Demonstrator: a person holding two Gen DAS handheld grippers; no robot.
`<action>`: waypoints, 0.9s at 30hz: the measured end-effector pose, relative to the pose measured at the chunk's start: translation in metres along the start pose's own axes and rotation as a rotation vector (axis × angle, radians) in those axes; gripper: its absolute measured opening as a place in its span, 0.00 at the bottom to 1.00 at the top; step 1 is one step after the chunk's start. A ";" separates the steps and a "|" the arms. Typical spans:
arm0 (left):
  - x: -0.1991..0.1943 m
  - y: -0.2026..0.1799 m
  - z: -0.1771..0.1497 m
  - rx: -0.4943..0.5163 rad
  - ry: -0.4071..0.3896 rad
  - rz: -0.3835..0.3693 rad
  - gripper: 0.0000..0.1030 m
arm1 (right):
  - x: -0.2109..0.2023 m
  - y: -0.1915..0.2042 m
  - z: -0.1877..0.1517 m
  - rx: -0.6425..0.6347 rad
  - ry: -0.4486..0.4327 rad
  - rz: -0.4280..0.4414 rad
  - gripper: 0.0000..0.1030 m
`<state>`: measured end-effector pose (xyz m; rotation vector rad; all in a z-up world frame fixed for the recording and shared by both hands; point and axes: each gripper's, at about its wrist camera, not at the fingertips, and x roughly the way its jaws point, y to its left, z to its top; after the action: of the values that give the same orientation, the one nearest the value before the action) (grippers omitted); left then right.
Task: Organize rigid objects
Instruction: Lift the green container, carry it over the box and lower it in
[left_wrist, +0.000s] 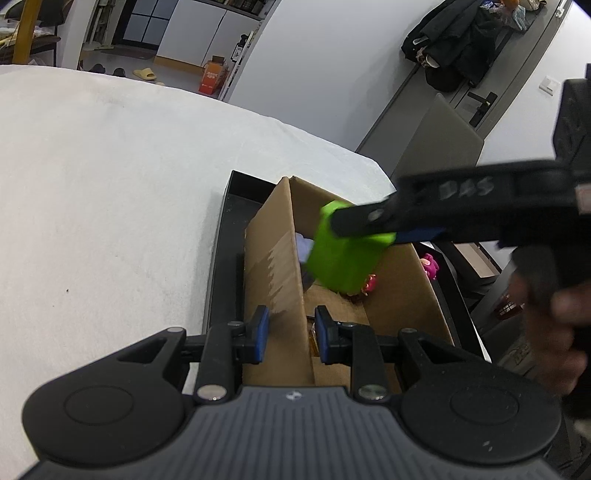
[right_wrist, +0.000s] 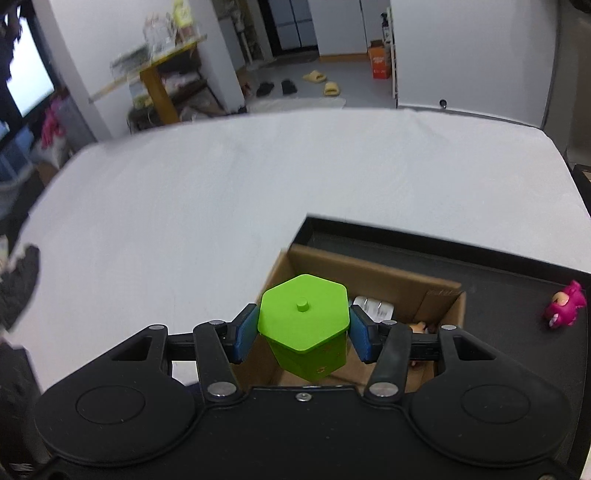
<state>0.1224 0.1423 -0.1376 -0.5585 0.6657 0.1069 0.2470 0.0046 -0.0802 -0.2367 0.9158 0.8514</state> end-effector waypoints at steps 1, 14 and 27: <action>0.000 0.000 0.000 -0.002 0.000 0.000 0.25 | 0.004 0.004 -0.001 -0.011 0.005 0.000 0.50; 0.001 0.001 -0.001 -0.005 0.000 -0.005 0.24 | 0.019 0.003 0.001 0.000 0.017 -0.066 0.50; 0.005 -0.004 0.002 -0.003 0.023 0.027 0.24 | 0.001 -0.021 0.009 0.077 -0.008 -0.059 0.52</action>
<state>0.1287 0.1399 -0.1380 -0.5541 0.6960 0.1267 0.2686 -0.0039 -0.0790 -0.1923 0.9285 0.7609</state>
